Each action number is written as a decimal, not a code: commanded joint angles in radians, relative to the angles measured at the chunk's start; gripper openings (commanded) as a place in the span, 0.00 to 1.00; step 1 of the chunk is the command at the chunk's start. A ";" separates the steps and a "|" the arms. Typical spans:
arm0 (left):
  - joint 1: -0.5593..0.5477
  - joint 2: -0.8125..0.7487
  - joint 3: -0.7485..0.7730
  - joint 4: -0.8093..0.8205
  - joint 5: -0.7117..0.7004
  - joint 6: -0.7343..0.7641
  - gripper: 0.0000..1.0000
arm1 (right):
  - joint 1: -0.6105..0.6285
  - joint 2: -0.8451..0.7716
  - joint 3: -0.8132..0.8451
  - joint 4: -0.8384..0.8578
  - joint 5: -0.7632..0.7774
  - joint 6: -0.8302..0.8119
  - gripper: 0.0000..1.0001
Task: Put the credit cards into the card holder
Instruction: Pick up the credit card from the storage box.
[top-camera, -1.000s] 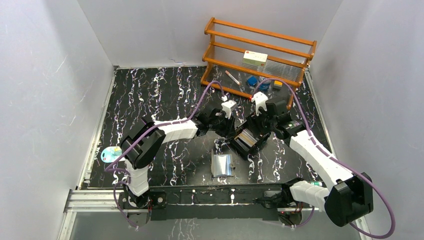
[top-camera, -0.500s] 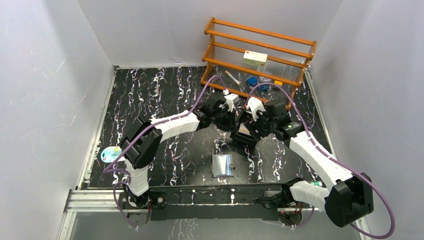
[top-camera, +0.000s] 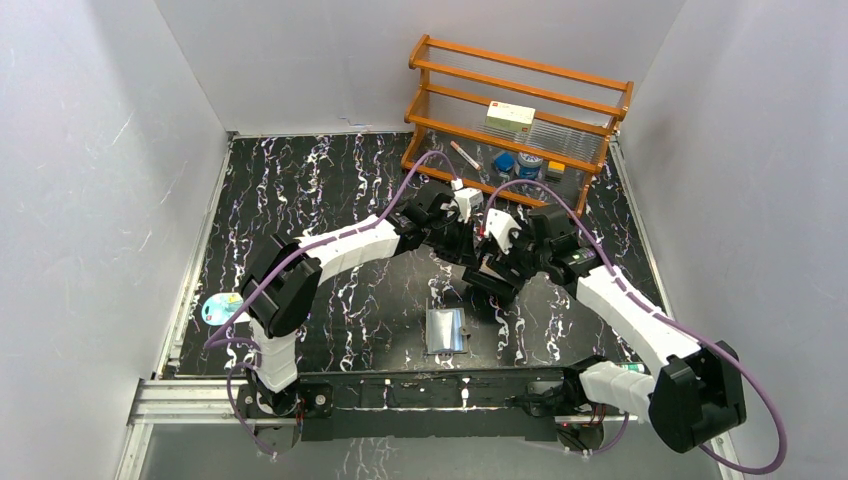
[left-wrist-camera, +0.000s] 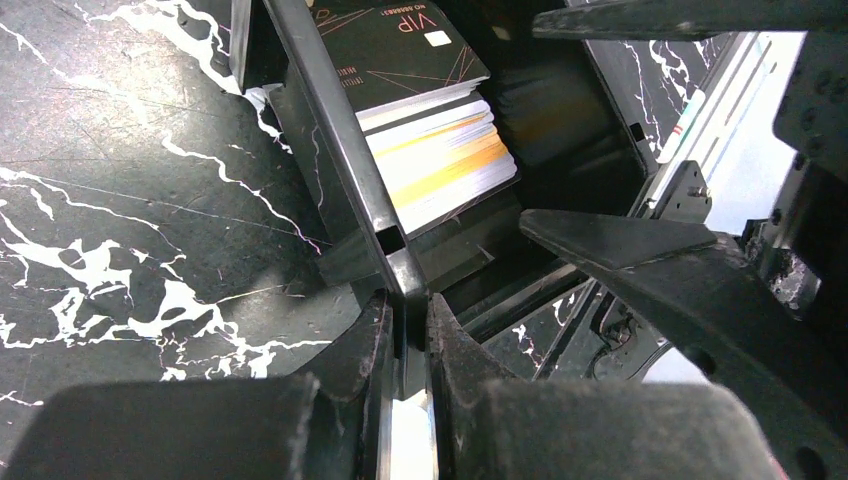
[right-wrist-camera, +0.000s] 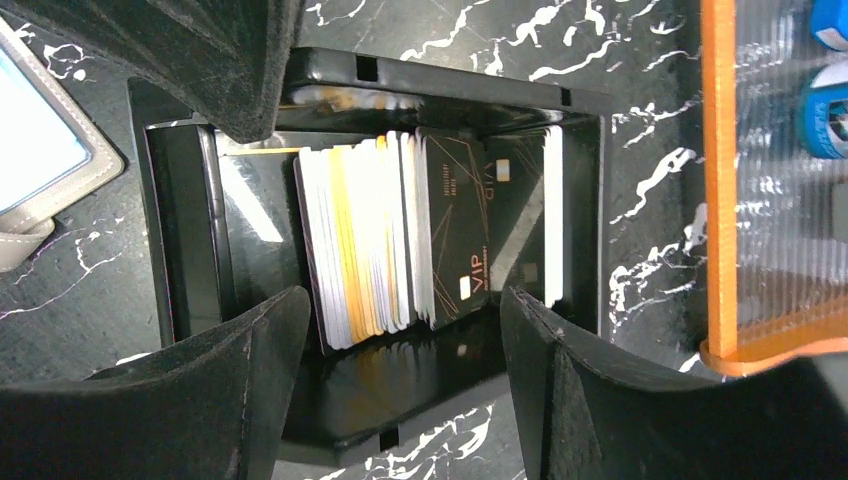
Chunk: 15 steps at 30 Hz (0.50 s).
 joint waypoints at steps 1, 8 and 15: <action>0.000 -0.067 0.041 0.044 0.087 0.002 0.00 | -0.004 0.051 0.018 0.040 -0.077 -0.061 0.78; 0.008 -0.087 0.010 0.095 0.125 0.007 0.00 | 0.013 0.155 0.075 -0.043 -0.098 -0.103 0.80; 0.026 -0.095 -0.023 0.154 0.180 -0.034 0.00 | 0.048 0.238 0.062 0.021 0.040 -0.061 0.78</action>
